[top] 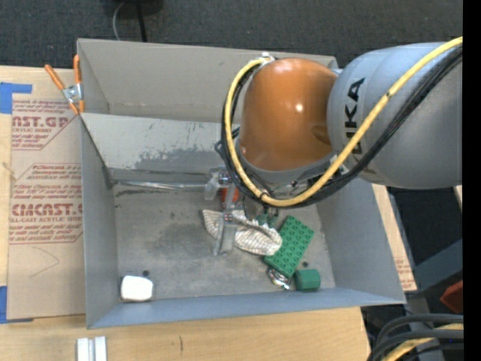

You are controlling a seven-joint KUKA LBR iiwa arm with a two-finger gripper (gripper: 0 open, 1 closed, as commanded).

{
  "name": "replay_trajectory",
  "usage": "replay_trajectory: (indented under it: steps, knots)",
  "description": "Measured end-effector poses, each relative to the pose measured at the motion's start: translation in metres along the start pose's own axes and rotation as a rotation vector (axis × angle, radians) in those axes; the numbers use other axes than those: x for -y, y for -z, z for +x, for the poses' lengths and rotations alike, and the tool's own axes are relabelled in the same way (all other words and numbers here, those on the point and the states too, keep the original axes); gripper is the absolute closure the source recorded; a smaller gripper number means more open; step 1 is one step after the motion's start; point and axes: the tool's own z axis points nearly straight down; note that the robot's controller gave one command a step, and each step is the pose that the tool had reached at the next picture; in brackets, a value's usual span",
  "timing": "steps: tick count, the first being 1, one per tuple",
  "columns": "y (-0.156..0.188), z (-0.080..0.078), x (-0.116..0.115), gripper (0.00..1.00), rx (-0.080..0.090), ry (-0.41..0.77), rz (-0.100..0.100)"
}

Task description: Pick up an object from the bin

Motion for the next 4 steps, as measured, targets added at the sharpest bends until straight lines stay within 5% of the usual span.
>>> replay_trajectory:
  steps: [1,3,4]
  knots:
    - [-0.021,-0.018,0.028,0.00,-0.004,-0.041,0.004]
    - [-0.056,-0.023,0.066,0.00,-0.002,0.388,0.001]
    - [-0.072,-0.034,0.075,0.00,-0.001,0.125,0.002]
